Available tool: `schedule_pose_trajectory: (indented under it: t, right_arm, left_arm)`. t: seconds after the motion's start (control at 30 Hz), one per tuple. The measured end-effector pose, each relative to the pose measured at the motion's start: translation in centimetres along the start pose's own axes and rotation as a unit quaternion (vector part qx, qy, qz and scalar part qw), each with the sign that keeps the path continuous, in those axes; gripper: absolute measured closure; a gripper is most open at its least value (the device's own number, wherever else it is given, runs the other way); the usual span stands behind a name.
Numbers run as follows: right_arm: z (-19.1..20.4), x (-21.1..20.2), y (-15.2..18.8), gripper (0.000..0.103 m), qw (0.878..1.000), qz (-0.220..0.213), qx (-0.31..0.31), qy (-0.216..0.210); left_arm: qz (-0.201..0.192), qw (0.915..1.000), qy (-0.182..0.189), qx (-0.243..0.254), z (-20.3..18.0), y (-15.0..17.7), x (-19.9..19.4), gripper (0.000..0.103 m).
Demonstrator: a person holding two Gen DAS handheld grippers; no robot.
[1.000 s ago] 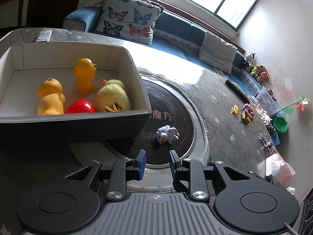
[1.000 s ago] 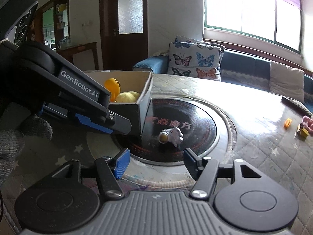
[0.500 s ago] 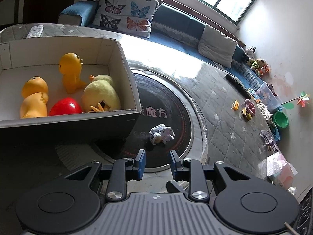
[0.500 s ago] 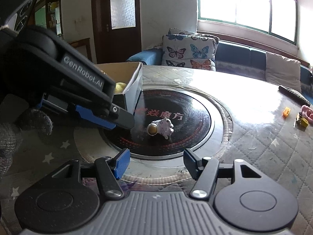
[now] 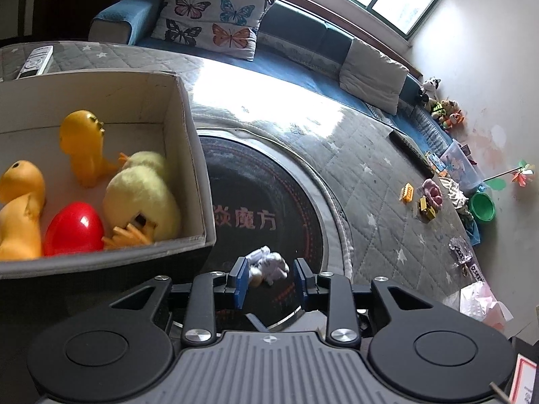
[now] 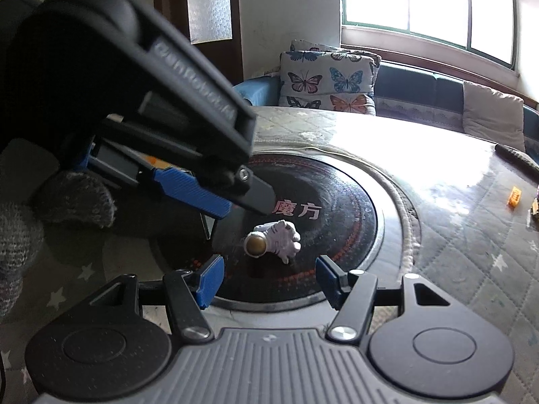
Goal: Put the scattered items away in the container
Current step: 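Move the open left gripper down to the white astronaut figure, then close the left gripper on the white astronaut figure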
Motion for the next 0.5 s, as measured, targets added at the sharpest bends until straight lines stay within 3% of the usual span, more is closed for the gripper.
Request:
schedule_pose_trajectory:
  t: [0.3, 0.5]
  right_arm:
    - [-0.1, 1.5, -0.1, 0.043, 1.000, 0.008, 0.003, -0.005]
    - [-0.2, 1.9, -0.3, 0.050, 1.000, 0.012, 0.006, -0.008]
  left_arm:
    - [0.012, 0.9998, -0.004, 0.013, -0.4, -1.1, 1.8, 0.071]
    - [0.009, 0.9997, -0.002, 0.021, -1.0, -1.3, 2.0, 0.071]
Point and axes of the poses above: each gripper's, at about its wrist camera, not at the fingertips, and x roughly the way its jaws point, z to its left, y to its underside, the point moved 4 cm from there along x, roughly the way its jaws point, and after that the axes turned 1 degree about -x, right-handed, at the moved point
